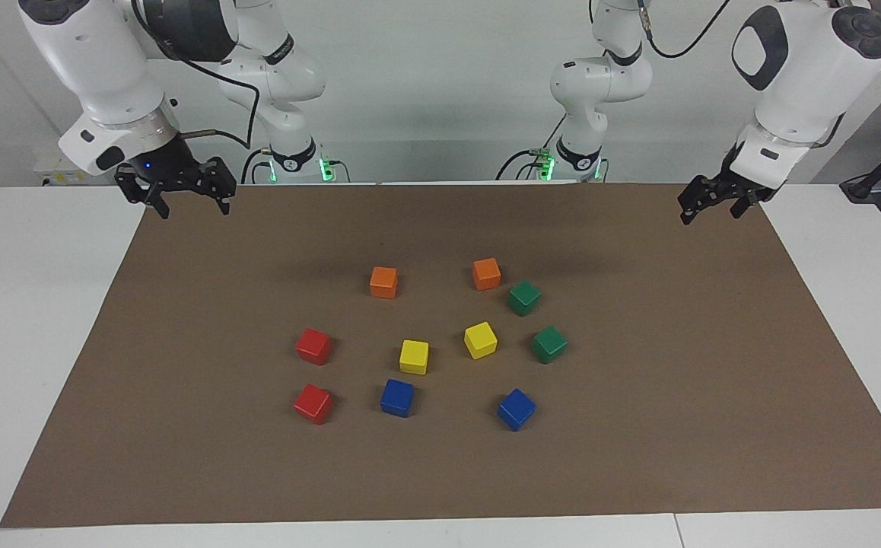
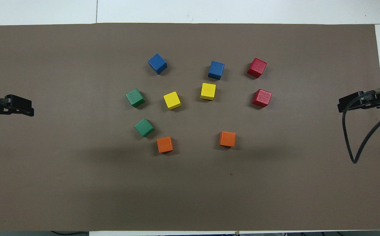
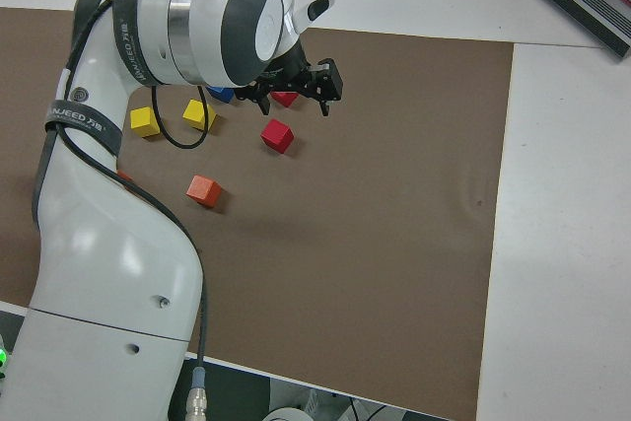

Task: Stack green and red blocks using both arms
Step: 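Reach and grasp the nearer red block with the right gripper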

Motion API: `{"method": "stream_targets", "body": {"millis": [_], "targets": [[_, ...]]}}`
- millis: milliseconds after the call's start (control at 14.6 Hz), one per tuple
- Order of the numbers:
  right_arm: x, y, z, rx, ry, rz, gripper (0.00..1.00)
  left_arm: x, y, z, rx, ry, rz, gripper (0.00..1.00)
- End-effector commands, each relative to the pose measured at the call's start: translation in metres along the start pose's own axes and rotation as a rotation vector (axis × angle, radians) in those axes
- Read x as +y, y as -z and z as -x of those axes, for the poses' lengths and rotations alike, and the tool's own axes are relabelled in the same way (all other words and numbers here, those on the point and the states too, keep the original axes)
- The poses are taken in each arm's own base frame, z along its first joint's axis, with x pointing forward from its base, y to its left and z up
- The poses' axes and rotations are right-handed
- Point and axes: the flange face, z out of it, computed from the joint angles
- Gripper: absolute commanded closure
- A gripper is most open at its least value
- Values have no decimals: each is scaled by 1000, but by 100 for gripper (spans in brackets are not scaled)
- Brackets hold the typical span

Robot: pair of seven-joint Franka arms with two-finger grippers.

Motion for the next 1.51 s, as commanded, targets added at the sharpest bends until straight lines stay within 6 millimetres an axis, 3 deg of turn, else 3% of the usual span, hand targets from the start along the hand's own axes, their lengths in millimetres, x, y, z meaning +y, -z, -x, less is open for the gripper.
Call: {"method": "stream_targets", "body": {"millis": [0,411,479,616,685,753,1096,1438], "targets": [[2,2,5,17,13,-8,0,-2,5,6,8,2,13,0],[-1,-1,6,13,16,-10,0,-2,5,6,8,2,13,0],[-5,-2,4,28,-18,-11,0,-2,5,6,8,2,13,0],[-18,-16,3,33,-247,-26,0,-2,5,6,8,2,13,0],[-41,-27,1,40,-286,-27,0,-2,5,6,6,2,13,0],[-50,-40,-1,43,-321,-28,0,-2,6,7,9,2,13,0],[-87,-119,-44,53,-489,-28,0,-2,5,6,8,2,13,0],[-112,-186,-80,94,-508,-41,0,-1,5,7,7,-2,13,0]]}}
